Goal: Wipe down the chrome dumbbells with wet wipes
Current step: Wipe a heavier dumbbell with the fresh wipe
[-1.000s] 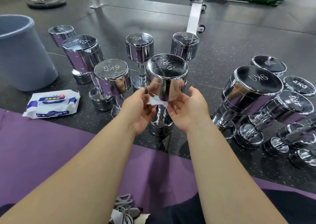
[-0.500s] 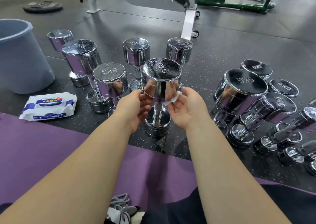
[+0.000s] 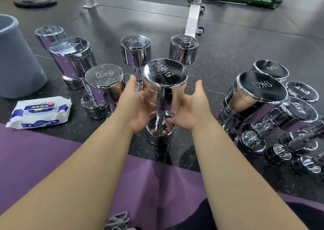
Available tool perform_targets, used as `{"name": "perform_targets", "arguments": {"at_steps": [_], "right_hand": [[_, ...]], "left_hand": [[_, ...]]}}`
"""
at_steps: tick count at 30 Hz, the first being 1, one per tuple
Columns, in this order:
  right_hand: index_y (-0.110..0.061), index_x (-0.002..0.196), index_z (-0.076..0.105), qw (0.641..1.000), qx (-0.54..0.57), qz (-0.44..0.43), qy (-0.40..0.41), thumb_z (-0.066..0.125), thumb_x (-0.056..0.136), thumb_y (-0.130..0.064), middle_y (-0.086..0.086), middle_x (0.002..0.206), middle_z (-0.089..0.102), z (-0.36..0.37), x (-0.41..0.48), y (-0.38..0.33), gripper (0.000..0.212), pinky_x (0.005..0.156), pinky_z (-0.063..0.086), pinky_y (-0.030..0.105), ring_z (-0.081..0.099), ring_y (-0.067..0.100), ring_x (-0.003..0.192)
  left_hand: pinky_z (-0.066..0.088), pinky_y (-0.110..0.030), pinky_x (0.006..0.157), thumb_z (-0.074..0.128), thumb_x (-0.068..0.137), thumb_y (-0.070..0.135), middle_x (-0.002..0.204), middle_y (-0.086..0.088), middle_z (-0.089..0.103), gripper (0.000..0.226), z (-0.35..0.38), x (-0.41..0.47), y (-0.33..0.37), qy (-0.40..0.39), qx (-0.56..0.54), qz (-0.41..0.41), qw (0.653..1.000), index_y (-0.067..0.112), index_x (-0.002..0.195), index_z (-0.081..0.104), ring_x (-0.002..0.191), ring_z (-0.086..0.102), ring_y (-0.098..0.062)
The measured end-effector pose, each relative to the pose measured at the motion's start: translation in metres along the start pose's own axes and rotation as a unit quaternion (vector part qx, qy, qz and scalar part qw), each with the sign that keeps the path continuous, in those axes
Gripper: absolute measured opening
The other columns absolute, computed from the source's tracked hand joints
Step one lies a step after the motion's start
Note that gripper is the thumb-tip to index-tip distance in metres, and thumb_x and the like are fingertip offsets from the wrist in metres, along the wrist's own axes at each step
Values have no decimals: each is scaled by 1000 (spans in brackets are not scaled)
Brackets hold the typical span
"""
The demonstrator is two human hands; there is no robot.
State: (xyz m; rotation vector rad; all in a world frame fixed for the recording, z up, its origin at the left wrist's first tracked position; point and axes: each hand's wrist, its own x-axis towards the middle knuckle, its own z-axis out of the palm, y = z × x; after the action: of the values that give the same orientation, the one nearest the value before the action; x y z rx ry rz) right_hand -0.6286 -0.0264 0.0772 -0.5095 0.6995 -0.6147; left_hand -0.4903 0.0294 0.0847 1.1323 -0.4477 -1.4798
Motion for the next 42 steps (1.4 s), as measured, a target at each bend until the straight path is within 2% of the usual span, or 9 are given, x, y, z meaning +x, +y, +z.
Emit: {"name": "perform_targets", "arguments": {"at_steps": [5,10,13,16,23,27,32,39,42], "right_hand": [[-14,132,61,993,69,-73,58,12,89,-79,12,134,61,1,-17,8,92,110,32,51,53,26,126],[-11,131,55,985,96,-88,116,21,98,-66,9,122,63,13,-37,17,72,110,35,44,55,27,122],[-9,107,62,981,84,-82,154,25,100,-60,9,106,67,17,-44,26,64,110,35,41,57,27,112],[-9,96,61,979,81,-80,171,26,102,-57,11,103,66,17,-47,28,60,110,36,41,56,28,115],[-6,114,61,971,99,-87,201,30,102,-54,11,109,68,23,-45,32,58,95,43,37,60,26,106],[-6,113,63,970,99,-113,193,31,102,-54,10,110,67,21,-46,27,59,94,47,36,60,25,110],[-5,105,65,963,125,-153,183,31,102,-53,10,103,70,19,-41,14,59,94,53,38,66,23,97],[-6,119,60,968,101,-129,189,32,102,-52,12,110,68,27,-47,30,57,77,52,34,64,22,101],[-7,105,63,966,107,-150,181,32,103,-52,11,106,68,23,-47,21,55,90,53,38,65,23,103]], "left_hand": [[49,-34,89,59,93,31,72,1,63,21,3,-14,1,87,-42,9,995,18,78,61,68,62,-15],[61,-28,66,52,100,16,72,-2,69,18,9,-23,4,86,-125,40,988,9,88,64,67,68,-11],[55,-21,54,45,102,12,77,-5,63,21,11,-18,10,55,-198,49,977,2,90,59,64,62,-11],[56,-22,57,47,99,6,74,-7,67,18,6,-20,11,43,-219,62,973,-1,88,61,63,66,-13],[56,-20,56,49,99,11,73,-3,68,16,12,-17,6,67,-166,76,981,4,94,63,57,65,-9],[58,-44,88,41,98,17,113,-21,68,35,13,-2,17,-1,-169,29,985,-6,114,62,102,69,-33],[50,-16,57,56,97,20,76,7,68,16,2,-9,-7,90,-114,54,988,15,87,68,66,64,-4],[61,-37,78,39,104,17,103,-14,62,30,13,-17,1,41,-330,76,940,-6,103,57,102,65,-22],[61,-29,65,42,100,5,87,-10,69,21,13,-20,-4,97,-278,78,953,-2,98,62,79,70,-17]]}}
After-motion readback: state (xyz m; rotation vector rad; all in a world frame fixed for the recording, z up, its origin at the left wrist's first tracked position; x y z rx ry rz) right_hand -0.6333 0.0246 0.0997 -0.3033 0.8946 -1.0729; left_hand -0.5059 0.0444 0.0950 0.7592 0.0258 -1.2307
